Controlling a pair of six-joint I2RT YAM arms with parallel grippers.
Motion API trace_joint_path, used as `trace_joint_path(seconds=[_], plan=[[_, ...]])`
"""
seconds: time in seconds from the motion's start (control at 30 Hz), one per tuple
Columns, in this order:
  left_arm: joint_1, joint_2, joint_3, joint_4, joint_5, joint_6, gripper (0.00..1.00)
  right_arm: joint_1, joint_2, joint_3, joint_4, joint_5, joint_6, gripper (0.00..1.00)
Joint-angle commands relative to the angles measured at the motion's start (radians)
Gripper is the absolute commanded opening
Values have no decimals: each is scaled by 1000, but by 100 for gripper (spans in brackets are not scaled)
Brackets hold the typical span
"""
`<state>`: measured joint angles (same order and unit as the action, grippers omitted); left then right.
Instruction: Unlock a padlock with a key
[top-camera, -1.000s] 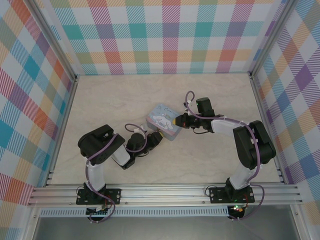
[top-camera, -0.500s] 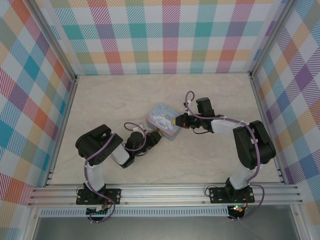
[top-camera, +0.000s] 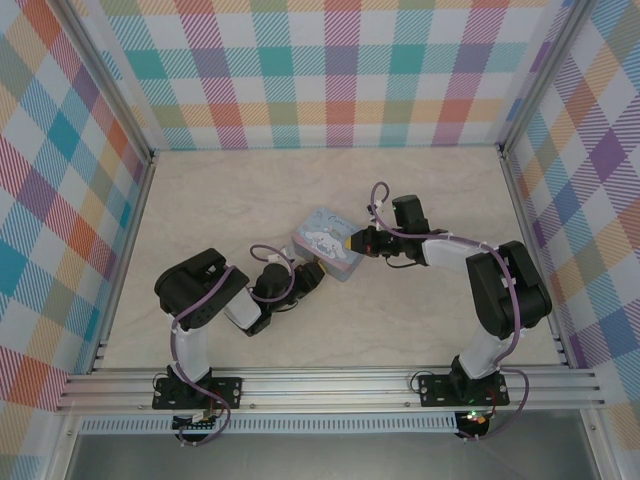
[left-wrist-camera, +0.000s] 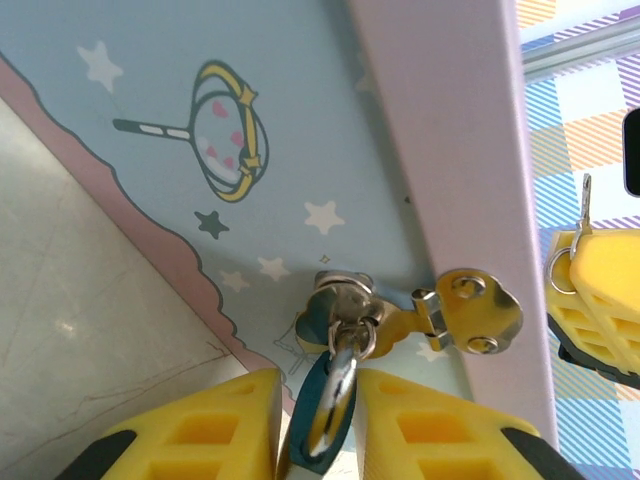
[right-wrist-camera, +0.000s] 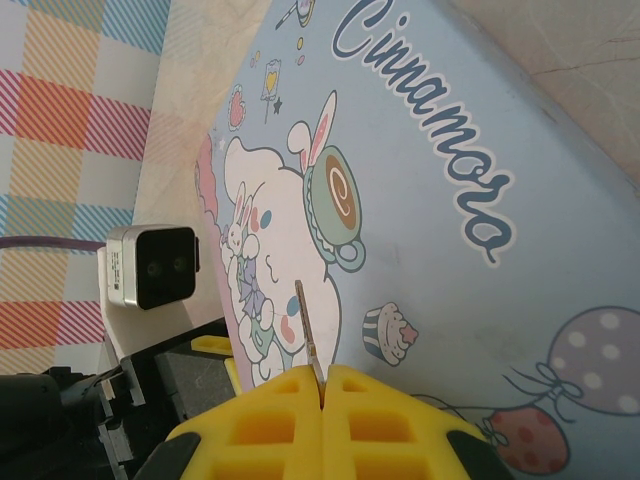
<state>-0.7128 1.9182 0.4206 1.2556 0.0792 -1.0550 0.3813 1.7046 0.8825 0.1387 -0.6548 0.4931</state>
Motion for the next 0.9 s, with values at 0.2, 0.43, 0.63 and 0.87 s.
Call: trace_joint_path(seconds=[0.2,0.43,0.63,0.87], plan=[[-19,22,16,-22,-20,-3,23,20,22,-40,-74,26,-14,4],[-21,18,23,-25,-9,-6,16,20,23,-39,-70,23,-12,4],[-19,-3,17,9,28,-22,4,-5,-23,-53,-41,-35,-15,4],[-12,-102,58,-91,114,12,0,-77,-186,-57,-218,-175,-161,4]])
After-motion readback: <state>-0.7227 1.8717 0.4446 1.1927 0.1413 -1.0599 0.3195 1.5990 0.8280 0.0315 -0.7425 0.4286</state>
